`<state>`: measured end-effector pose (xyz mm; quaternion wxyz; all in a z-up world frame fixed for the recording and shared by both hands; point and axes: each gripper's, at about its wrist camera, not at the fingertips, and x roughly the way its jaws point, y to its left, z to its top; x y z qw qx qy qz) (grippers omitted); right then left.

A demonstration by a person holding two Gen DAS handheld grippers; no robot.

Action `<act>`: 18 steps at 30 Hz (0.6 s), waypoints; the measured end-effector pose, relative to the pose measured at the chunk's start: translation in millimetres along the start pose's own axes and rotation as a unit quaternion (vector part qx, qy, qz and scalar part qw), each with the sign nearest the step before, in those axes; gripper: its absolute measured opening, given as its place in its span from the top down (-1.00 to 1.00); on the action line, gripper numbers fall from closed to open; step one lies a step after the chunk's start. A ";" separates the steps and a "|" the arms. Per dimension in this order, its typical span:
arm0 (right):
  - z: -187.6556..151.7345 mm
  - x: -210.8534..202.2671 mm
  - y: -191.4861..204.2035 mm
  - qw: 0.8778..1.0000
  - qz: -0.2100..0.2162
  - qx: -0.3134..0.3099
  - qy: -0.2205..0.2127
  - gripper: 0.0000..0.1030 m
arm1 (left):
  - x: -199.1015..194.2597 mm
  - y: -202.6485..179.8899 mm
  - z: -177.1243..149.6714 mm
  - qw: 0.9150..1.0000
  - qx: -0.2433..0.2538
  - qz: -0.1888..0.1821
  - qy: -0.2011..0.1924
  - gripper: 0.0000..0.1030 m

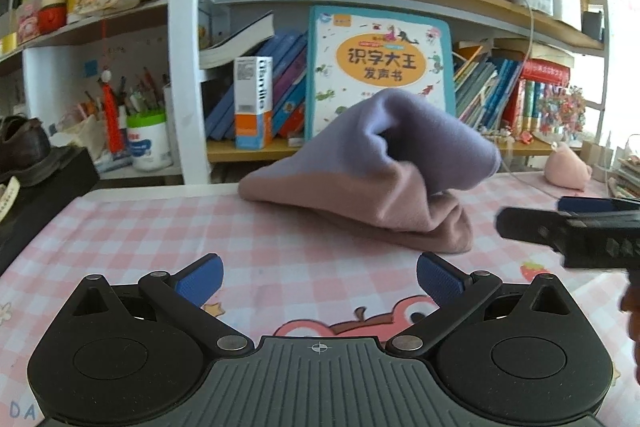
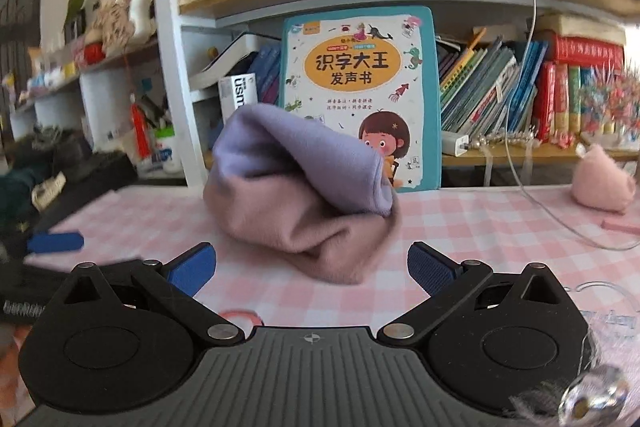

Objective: Fold clothes
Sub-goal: 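Move both tools toward the lavender-and-pink fleece garment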

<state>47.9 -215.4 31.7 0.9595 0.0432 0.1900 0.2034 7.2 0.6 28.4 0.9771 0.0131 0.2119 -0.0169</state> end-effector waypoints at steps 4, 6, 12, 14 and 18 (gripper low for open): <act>2.8 6.8 -14.5 1.000 -0.006 0.026 -0.001 -1.00 | 3.0 -8.8 6.4 1.000 0.017 -0.003 -0.004 -1.00; 1.2 6.8 -21.2 0.999 -0.014 0.033 -0.005 -1.00 | 6.8 -14.0 8.9 1.000 0.026 -0.002 -0.003 -1.00; -4.3 2.4 -40.7 0.998 -0.023 0.057 -0.010 -1.00 | 23.7 -29.4 15.2 0.999 0.045 -0.005 0.006 -1.00; -4.5 -0.1 -42.8 0.998 -0.025 0.054 -0.012 -1.00 | 30.0 -34.5 17.1 0.999 0.048 -0.006 0.007 -1.00; -3.2 -4.2 -44.9 0.999 -0.016 0.046 -0.017 -1.00 | 41.5 -42.9 20.3 0.999 0.049 -0.005 0.008 -1.00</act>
